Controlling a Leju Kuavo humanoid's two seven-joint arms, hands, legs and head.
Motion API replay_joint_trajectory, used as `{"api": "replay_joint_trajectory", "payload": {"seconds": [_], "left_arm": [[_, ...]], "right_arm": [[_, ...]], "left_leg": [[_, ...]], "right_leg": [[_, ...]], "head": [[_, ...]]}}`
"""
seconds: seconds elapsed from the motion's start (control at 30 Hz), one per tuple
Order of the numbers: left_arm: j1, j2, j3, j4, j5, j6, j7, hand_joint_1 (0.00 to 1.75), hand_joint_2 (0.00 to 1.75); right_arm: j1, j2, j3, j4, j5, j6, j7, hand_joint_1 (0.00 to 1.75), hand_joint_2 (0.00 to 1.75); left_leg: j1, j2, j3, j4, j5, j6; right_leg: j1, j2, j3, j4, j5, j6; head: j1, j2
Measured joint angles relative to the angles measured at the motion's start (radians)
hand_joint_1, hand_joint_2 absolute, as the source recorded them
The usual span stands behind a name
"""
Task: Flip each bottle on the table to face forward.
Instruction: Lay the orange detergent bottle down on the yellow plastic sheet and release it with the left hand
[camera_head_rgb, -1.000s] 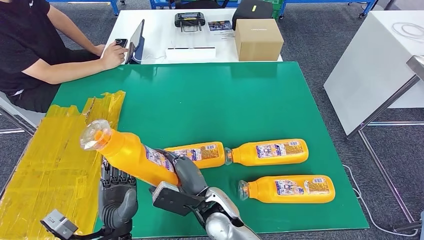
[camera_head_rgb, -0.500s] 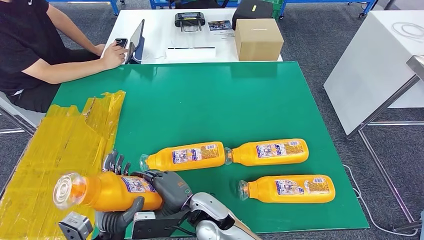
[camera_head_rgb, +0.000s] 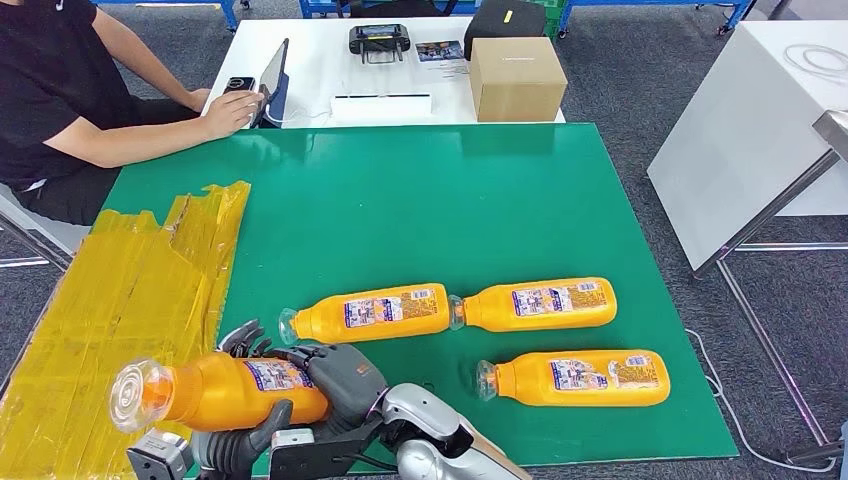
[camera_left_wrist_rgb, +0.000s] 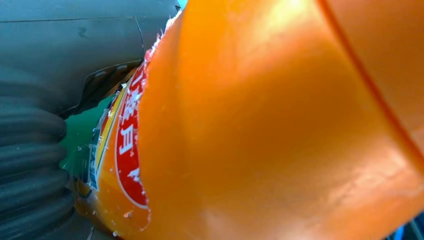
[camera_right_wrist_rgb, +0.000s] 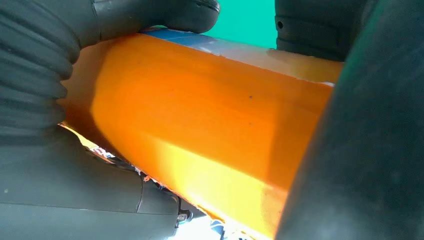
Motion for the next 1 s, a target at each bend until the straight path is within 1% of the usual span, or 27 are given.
{"api": "replay_joint_trajectory", "payload": {"seconds": [0.27,0.43,0.6,0.63,0.73,0.77,0.9,1.0], "left_arm": [[0.003,0.0,0.002,0.0,0.005,-0.004,-0.005,1.75,1.75],[-0.005,0.0,0.022,-0.036,0.015,-0.021,-0.014,1.75,1.75],[-0.009,0.0,0.026,-0.044,0.011,-0.021,-0.014,1.75,1.75],[-0.01,0.0,0.026,-0.045,0.011,-0.021,-0.014,1.75,1.75],[-0.01,0.0,0.027,-0.047,0.008,-0.021,-0.014,1.75,1.75],[-0.011,0.0,0.027,-0.049,0.003,-0.019,-0.015,1.75,1.75],[-0.021,0.004,0.03,-0.068,-0.057,0.02,-0.016,1.75,1.75],[-0.034,0.012,0.047,-0.082,-0.164,0.098,-0.015,1.75,1.75]], "right_arm": [[0.001,0.0,0.0,0.0,0.0,-0.001,0.002,1.75,1.75],[0.009,0.007,-0.005,-0.023,-0.005,-0.043,0.055,1.75,1.75],[0.012,0.007,-0.008,-0.033,-0.005,-0.047,0.06,1.75,1.75],[0.012,0.007,-0.008,-0.033,-0.005,-0.047,0.06,1.61,1.75],[0.013,0.007,-0.009,-0.035,-0.005,-0.051,0.061,0.3,0.44],[0.015,0.006,-0.01,-0.038,-0.005,-0.058,0.064,0.0,0.0],[0.026,-0.006,-0.035,-0.065,0.0,-0.091,0.079,0.0,0.0],[0.029,-0.025,-0.076,-0.098,0.001,-0.095,0.084,0.0,0.0]], "left_leg": [[0.0,0.0,0.0,0.0,0.0,0.0],[0.0,0.0,0.0,0.0,0.0,0.0],[0.0,0.0,0.0,0.0,0.0,0.0],[0.0,0.0,0.0,0.0,0.0,0.0],[0.0,0.0,0.0,0.0,0.0,0.0],[0.0,0.0,0.0,0.0,0.0,0.0],[0.0,0.0,0.0,0.0,0.0,0.0],[0.0,0.0,0.0,0.0,0.0,0.0]], "right_leg": [[0.0,0.0,0.0,0.0,0.0,0.0],[0.0,0.0,0.0,0.0,0.0,0.0],[0.0,0.0,0.0,0.0,0.0,0.0],[0.0,0.0,0.0,0.0,0.0,0.0],[0.0,0.0,0.0,0.0,0.0,0.0],[0.0,0.0,0.0,0.0,0.0,0.0],[0.0,0.0,0.0,0.0,0.0,0.0],[0.0,0.0,0.001,0.0,0.0,0.0]], "head": [[0.0,0.0],[0.0,0.0],[0.0,0.0],[0.0,0.0],[0.0,0.0],[0.0,0.0],[0.0,0.0],[0.0,0.0]]}}
